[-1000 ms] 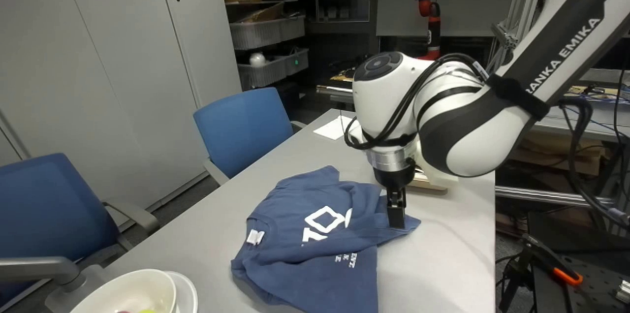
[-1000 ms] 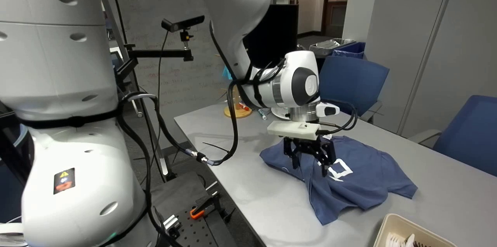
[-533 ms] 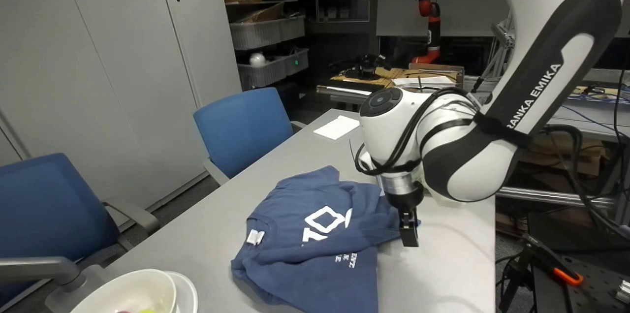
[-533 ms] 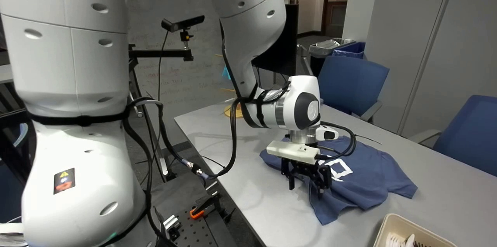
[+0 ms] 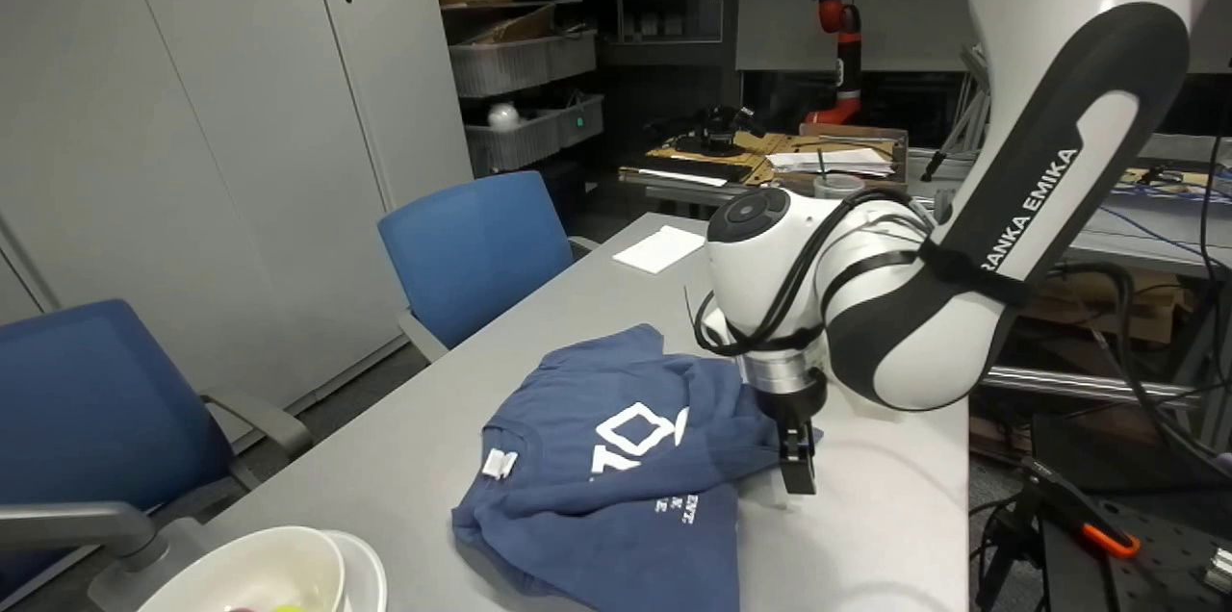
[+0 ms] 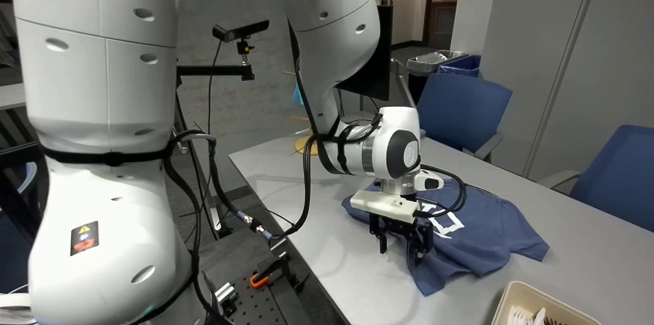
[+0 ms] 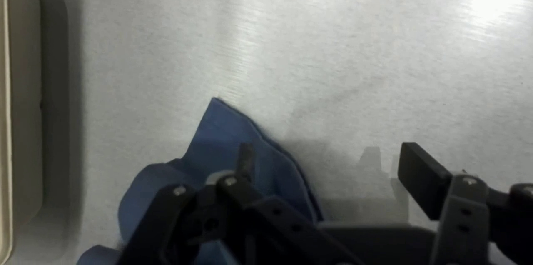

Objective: Fold the t-shirt on the table

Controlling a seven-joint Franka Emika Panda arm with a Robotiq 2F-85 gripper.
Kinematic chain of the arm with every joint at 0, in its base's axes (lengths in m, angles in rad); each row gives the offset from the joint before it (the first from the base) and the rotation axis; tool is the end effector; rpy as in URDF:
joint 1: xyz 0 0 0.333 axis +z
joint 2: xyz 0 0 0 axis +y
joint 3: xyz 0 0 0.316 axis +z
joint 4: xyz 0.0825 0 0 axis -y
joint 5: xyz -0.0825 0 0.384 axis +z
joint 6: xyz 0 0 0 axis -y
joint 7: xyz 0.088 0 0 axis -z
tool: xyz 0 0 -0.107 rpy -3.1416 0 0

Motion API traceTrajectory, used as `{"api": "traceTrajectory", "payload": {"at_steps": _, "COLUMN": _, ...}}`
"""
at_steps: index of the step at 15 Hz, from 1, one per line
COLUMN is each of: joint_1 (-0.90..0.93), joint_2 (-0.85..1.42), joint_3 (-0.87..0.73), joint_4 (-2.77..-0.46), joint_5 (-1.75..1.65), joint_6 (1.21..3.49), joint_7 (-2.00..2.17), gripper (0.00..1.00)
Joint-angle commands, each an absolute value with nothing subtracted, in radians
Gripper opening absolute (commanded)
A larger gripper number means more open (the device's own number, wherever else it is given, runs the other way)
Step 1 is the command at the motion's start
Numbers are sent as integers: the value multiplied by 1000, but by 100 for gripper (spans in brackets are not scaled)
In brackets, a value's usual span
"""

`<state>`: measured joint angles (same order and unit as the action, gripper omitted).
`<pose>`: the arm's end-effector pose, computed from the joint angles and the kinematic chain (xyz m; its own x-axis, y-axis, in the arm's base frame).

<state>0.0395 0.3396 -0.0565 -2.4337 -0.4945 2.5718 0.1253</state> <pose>0.4613 -0.0020 0.1519 0.9380 0.2695 -0.2181 0.3158 -0.9238 0.2166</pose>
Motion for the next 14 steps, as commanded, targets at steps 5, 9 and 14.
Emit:
{"api": "traceTrajectory", "payload": {"at_steps": 5, "joint_1": 33, "joint_2": 358, "joint_3": -56, "joint_4": -2436, "joint_5": -438, "joint_6": 2641, "joint_7": 49, "gripper": 83}}
{"api": "traceTrajectory", "payload": {"at_steps": 9, "joint_1": 42, "joint_2": 361, "joint_3": -66, "joint_4": -2434, "joint_5": -433, "joint_6": 2637, "joint_7": 43, "gripper": 81}}
{"api": "traceTrajectory", "payload": {"at_steps": 14, "joint_1": 92, "joint_2": 362, "joint_3": -134, "joint_4": -2422, "joint_5": -536, "joint_6": 2641, "joint_7": 165, "gripper": 69}}
